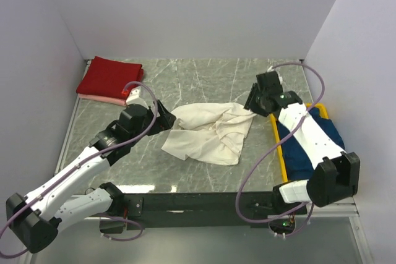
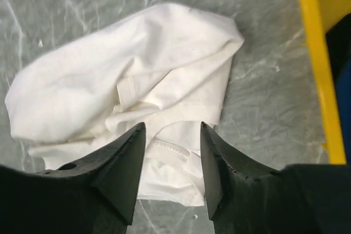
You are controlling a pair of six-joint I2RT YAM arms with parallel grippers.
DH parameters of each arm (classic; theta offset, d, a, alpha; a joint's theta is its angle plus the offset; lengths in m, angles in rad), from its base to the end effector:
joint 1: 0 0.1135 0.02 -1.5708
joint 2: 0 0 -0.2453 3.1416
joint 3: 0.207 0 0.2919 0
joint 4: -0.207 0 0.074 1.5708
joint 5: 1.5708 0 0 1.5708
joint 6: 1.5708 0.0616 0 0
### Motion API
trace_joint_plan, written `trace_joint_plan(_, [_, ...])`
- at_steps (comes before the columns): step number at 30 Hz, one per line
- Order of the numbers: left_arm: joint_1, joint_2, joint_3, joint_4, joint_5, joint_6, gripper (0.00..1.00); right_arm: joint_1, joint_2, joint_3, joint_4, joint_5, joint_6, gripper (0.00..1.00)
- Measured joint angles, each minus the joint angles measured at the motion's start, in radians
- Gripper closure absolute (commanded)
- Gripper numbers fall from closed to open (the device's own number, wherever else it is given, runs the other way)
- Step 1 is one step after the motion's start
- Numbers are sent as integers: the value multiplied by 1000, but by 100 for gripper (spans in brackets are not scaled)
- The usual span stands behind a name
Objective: Fold and stack the t-shirts
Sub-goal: Move the tshirt to the center of the board, then flatten the tshirt out
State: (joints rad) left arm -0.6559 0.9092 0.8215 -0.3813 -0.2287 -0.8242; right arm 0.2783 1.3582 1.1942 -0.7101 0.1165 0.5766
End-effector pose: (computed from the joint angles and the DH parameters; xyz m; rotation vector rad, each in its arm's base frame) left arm 0.2293 -0.1589 0.2812 -0.3231 2.0736 -0.6897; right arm 0.3352 0.0883 0.2621 0.4155 2.4160 0.2389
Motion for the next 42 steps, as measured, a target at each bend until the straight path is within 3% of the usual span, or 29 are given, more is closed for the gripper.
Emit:
trace_joint_plan(5, [0, 64, -79, 38, -2, -67, 16, 118, -144, -225, 108, -23, 17, 47])
trace_joint_plan(12, [1, 118, -224, 76, -55, -177, 26, 436, -240, -480, 241, -20, 171, 47])
trace_joint_plan(21, [0, 333, -297, 239, -46, -216, 33, 682, 20, -340, 335, 51, 284, 39])
trace_joint_plan(25, [-11, 385, -301, 278, -45, -218, 56, 722, 140, -237, 359, 93, 304, 37])
trace_joint_plan(29, [-50, 410, -303, 317, -38, -222, 95, 735, 255, -183, 359, 131, 318, 38])
trace_joint_plan(30, [-63, 411, -305, 321, -38, -224, 99, 736, 277, -183, 356, 135, 321, 41])
trace_joint_plan(33, [-112, 406, -312, 332, -33, -230, 99, 736, 315, -203, 342, 149, 331, 51])
trace_joint_plan(37, [-196, 369, -314, 333, -25, -238, 99, 735, 303, -276, 342, 172, 349, 99])
trace_joint_plan(39, [-241, 343, -314, 332, -21, -240, 99, 732, 266, -314, 344, 183, 357, 100])
trace_joint_plan(42, [-284, 296, -314, 327, -11, -240, 82, 719, 195, -381, 319, 203, 375, 100])
